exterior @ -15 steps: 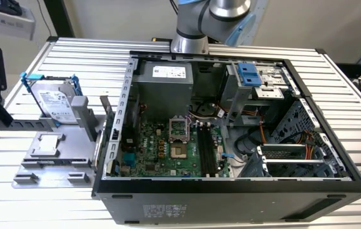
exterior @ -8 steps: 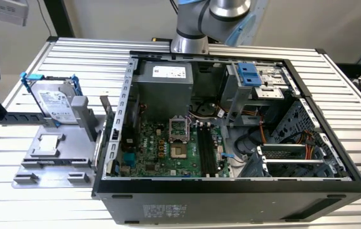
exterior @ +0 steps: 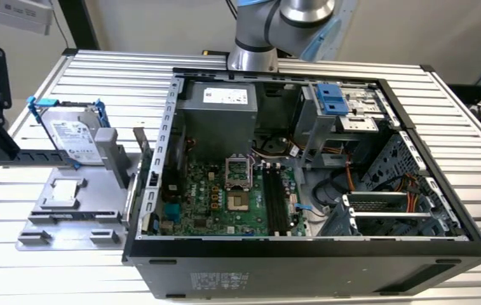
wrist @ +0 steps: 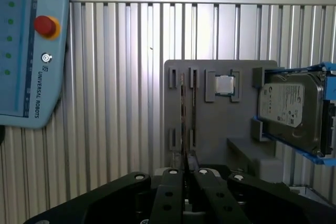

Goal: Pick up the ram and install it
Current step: 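Pick up the ram and move it above insertion slot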

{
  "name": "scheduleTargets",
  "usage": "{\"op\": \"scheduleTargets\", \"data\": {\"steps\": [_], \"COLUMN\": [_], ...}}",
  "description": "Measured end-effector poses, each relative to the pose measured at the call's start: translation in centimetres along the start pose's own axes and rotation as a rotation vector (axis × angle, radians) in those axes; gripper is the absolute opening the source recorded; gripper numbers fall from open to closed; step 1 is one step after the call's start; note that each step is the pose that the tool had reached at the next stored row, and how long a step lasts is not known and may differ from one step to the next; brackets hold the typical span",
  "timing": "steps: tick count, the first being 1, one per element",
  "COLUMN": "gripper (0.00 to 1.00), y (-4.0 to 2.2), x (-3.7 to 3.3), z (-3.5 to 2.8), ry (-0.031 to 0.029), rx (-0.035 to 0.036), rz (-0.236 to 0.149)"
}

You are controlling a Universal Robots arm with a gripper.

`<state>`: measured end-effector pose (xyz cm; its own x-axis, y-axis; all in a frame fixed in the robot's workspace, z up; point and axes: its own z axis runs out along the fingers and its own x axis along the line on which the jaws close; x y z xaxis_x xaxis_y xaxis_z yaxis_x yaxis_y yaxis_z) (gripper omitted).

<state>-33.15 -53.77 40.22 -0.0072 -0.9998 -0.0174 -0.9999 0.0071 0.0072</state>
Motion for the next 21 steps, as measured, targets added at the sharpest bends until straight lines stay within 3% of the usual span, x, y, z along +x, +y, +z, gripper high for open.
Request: {"op": "scheduleTargets", "data": {"steps": [13,21], "gripper": [0.0,0.0], "y": [-5.1,-7.66], "x": [-0.04,-0.06], "z": [-0.06,-0.11], "ry": [0.0,0.0], "rx": [-0.0124,-0.0171], "rz": [0.0,0.0]}}
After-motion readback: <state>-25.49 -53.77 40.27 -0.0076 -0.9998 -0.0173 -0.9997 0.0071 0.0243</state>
